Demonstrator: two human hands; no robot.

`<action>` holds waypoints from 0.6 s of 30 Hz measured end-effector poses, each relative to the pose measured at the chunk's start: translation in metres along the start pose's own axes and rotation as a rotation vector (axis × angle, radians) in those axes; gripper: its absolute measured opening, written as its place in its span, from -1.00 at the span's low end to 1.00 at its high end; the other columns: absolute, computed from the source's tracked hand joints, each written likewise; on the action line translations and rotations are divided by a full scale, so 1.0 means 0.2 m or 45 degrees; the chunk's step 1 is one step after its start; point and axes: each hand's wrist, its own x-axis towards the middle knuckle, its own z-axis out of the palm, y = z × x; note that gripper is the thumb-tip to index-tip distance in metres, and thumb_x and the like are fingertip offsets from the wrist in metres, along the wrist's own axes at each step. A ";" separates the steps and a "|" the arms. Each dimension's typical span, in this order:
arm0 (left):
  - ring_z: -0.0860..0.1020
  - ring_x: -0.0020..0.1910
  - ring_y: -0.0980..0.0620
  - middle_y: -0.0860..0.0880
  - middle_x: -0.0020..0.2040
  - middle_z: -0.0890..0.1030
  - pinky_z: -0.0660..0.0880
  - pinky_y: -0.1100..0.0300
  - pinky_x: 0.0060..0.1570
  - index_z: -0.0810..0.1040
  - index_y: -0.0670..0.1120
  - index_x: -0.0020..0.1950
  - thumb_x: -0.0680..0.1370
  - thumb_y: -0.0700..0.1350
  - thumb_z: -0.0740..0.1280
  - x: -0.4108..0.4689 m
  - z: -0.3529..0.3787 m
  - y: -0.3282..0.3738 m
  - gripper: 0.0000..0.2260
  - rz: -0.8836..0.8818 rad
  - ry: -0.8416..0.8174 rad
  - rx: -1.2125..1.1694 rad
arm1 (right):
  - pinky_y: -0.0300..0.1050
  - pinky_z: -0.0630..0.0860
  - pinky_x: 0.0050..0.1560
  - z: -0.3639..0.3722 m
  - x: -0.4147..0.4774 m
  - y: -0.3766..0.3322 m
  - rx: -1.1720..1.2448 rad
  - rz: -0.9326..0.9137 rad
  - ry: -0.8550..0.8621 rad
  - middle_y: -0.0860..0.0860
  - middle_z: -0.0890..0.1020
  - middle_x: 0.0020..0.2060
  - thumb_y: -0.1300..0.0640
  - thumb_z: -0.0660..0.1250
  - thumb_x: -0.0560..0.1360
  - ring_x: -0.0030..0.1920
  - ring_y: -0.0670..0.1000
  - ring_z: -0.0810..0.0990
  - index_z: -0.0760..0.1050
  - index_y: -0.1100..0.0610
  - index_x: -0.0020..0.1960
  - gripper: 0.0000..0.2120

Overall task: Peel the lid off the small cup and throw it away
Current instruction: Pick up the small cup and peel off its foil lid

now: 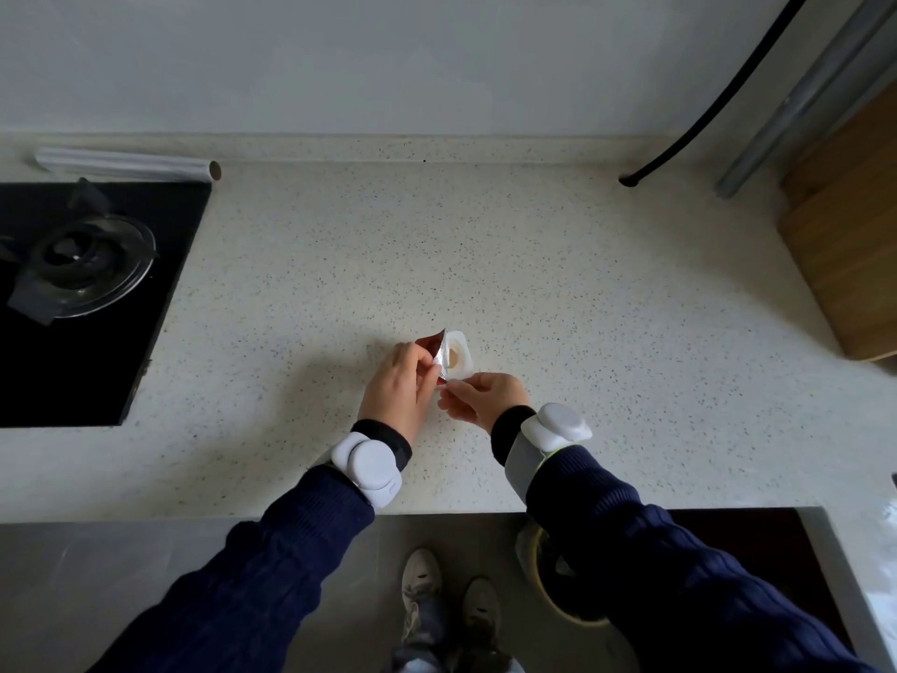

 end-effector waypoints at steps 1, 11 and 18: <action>0.54 -0.27 -0.10 -0.20 -0.16 0.58 0.51 0.07 -0.31 0.48 -0.26 -0.08 0.51 -0.17 0.32 0.00 0.01 0.01 -0.86 -0.005 0.008 0.012 | -0.31 0.61 -0.32 0.01 0.00 0.00 0.002 0.011 -0.005 0.11 0.65 -0.33 0.25 0.33 0.47 -0.39 -0.07 0.64 0.54 0.40 -0.01 -0.80; 0.53 -0.27 -0.10 -0.20 -0.19 0.61 0.43 0.14 -0.28 0.50 -0.26 -0.09 0.53 -0.19 0.29 0.00 0.01 0.02 -0.88 -0.096 0.047 -0.015 | -0.32 0.59 -0.36 0.04 -0.03 -0.01 0.209 0.057 -0.046 0.14 0.59 -0.32 0.27 0.24 0.52 -0.45 -0.08 0.61 0.48 0.49 0.04 -0.75; 0.49 -0.27 0.05 -0.14 -0.14 0.57 0.51 0.17 -0.23 0.53 -0.21 -0.13 0.40 -0.14 0.46 0.01 0.00 -0.01 -0.82 -0.020 -0.127 -0.070 | -0.34 0.60 -0.34 0.04 -0.02 0.00 0.182 0.020 -0.034 0.18 0.59 -0.34 0.26 0.29 0.49 -0.47 -0.10 0.61 0.51 0.32 -0.18 -0.87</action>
